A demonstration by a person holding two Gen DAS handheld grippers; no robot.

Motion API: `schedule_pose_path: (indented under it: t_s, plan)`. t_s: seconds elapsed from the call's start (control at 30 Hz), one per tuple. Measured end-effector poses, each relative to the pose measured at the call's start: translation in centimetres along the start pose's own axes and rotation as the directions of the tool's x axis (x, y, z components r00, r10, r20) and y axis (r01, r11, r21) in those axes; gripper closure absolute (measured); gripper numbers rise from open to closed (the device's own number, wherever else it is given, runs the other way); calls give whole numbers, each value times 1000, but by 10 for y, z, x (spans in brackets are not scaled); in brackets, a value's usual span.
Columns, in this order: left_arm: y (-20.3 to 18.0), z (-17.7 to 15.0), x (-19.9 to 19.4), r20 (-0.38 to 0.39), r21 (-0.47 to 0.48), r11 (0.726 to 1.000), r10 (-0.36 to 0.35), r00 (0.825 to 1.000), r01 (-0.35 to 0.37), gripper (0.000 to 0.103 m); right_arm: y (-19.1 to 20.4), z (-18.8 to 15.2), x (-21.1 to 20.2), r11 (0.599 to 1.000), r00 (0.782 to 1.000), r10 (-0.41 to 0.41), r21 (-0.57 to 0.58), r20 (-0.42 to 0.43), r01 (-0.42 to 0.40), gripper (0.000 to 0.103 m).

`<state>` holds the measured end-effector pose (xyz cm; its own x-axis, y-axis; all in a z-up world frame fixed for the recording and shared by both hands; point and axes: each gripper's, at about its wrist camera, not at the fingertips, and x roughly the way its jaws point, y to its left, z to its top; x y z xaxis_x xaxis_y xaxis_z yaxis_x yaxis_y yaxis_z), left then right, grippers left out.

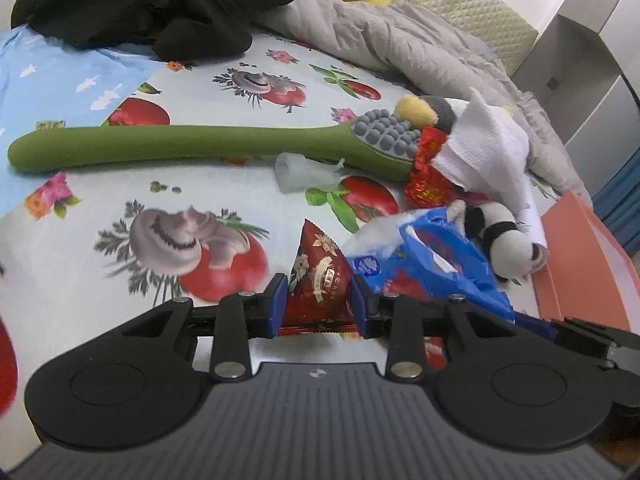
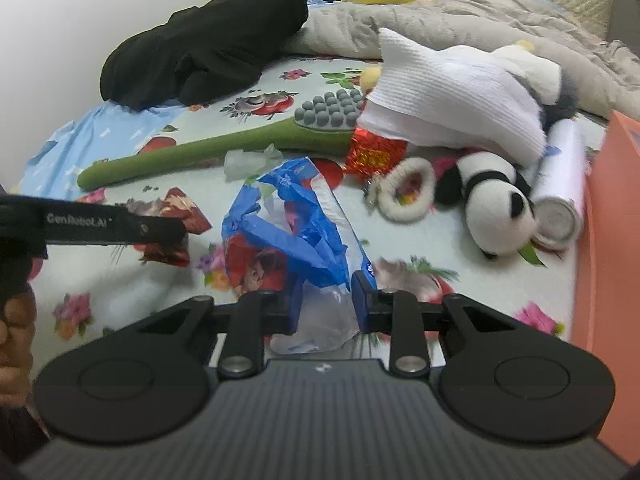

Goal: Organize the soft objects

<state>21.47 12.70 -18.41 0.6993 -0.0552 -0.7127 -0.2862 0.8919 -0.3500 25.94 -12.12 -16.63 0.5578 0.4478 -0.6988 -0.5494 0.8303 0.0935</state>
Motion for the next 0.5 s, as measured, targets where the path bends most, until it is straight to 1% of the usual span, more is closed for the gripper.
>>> schedule_pose_path:
  t_s: [0.2,0.33,0.43,0.5]
  plan:
    - [-8,-20,-18,-9,-9,1000,-27,1000,27,64,2,-19,-29,998,998,-59,8,3,59,74]
    - [-14,-33,-26,-28,-16,999,-42,999,41,64,5,-33,-47,993,994,-110,43,-6,110,74]
    - [-21,-41,-29,-44,-9,999,-42,998,42,64,12,-44,-56,990,991,-130,61,-26,131,73]
    - [-27,-45,-33,-50,8,999,-46,998,46,64,13,-49,-62,988,991,-126,90,-41,129,73]
